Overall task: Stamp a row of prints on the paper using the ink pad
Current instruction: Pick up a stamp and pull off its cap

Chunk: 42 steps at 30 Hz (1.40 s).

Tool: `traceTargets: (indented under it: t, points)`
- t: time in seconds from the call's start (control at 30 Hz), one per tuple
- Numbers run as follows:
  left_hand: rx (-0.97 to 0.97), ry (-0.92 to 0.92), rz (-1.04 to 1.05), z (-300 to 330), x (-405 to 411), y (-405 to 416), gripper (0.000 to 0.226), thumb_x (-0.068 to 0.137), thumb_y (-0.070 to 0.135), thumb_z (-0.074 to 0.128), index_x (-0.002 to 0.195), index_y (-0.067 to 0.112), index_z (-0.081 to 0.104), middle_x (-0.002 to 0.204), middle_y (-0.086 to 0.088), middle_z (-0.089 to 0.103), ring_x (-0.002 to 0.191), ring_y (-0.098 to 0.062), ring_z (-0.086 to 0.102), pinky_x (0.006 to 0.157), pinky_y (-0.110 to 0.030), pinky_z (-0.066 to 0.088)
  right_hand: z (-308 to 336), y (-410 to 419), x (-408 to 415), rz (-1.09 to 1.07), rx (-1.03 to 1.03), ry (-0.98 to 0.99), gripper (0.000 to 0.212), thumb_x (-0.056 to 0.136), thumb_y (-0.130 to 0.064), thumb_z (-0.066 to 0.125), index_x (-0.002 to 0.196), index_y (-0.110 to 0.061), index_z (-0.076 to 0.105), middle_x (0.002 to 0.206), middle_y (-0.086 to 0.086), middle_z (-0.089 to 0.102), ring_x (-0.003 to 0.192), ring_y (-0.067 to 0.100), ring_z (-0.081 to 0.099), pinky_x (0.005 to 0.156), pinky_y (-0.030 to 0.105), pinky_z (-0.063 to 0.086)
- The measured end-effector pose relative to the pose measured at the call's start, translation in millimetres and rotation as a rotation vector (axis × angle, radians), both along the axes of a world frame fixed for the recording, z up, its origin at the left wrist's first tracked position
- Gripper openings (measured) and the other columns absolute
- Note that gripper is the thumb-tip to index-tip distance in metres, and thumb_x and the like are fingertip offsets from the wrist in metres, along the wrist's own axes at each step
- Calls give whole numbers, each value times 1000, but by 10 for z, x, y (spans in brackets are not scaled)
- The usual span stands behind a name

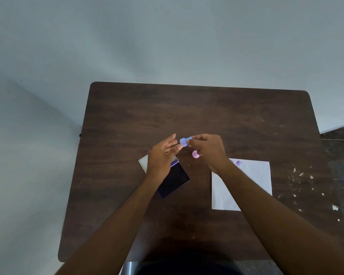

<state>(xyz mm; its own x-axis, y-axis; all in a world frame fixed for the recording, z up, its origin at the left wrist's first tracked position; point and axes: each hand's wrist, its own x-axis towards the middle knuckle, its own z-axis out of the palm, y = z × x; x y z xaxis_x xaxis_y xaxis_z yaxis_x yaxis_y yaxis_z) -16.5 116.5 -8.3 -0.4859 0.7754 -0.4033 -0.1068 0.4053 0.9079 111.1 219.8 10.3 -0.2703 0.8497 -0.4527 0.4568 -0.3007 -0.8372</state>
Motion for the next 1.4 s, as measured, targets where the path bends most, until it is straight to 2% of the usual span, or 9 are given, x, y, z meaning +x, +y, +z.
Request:
traceTargets:
  t: [0.1, 0.23, 0.33, 0.43, 0.53, 0.77, 1.0, 1.3, 1.4]
  points:
    - [45, -128, 38, 37, 43, 54, 40, 86, 18, 72, 124, 12, 64, 105, 0, 74, 94, -16, 72, 85, -33, 57, 63, -31, 23, -81, -174, 121, 3, 75, -15, 77, 73, -16, 77, 64, 9, 69, 50, 12, 53, 53, 27, 48]
    - [49, -119, 87, 77, 79, 61, 30, 80, 14, 78, 109, 15, 72, 96, 4, 76, 88, -12, 73, 80, -28, 57, 128, -46, 68, -122, -392, 266, 12, 80, -4, 72, 91, 3, 73, 81, 19, 67, 58, 14, 53, 59, 30, 48]
    - [64, -40, 77, 108, 106, 46, 31, 76, 13, 80, 106, 15, 73, 95, 4, 76, 88, -9, 72, 83, -28, 58, 164, -50, 106, -124, -495, 361, 17, 86, -3, 65, 99, 6, 71, 89, 20, 70, 70, 20, 65, 63, 30, 57]
    - [124, 22, 53, 153, 154, 29, 33, 75, 14, 82, 106, 17, 72, 92, 5, 76, 87, -9, 72, 81, -28, 58, 161, -68, 130, -156, -579, 451, 22, 90, -10, 62, 104, 5, 70, 97, 19, 71, 81, 26, 69, 69, 34, 58]
    - [181, 112, 40, 187, 203, 22, 32, 75, 14, 82, 105, 17, 72, 93, 1, 74, 85, -10, 71, 77, -24, 58, 142, -106, 132, -155, -600, 507, 23, 95, -8, 55, 108, 6, 68, 101, 20, 71, 84, 25, 70, 72, 33, 59]
    - [220, 320, -5, 274, 249, 43, 29, 77, 18, 82, 105, 18, 73, 95, 9, 69, 82, -2, 68, 70, -11, 52, 152, -119, 159, -171, -603, 547, 27, 96, -9, 50, 112, 6, 66, 107, 20, 70, 94, 27, 66, 84, 36, 57]
    - [217, 363, -4, 286, 280, 62, 28, 79, 21, 80, 106, 20, 72, 98, 11, 69, 85, -6, 68, 74, -21, 57, 193, -114, 162, -190, -577, 559, 27, 97, -8, 50, 114, 8, 64, 104, 21, 69, 90, 25, 66, 82, 36, 57]
    - [236, 333, -20, 291, 294, 61, 34, 83, 17, 76, 116, 20, 68, 104, 6, 69, 90, -7, 68, 78, -24, 58, 168, -120, 153, -214, -507, 540, 22, 95, -6, 53, 107, 7, 67, 97, 21, 72, 84, 25, 68, 80, 37, 59]
    - [222, 389, -24, 275, 302, 59, 32, 84, 23, 75, 115, 21, 70, 105, 5, 69, 90, -8, 68, 80, -27, 58, 161, -115, 135, -220, -481, 532, 21, 94, -7, 56, 105, 6, 69, 93, 20, 72, 80, 24, 68, 77, 37, 60]
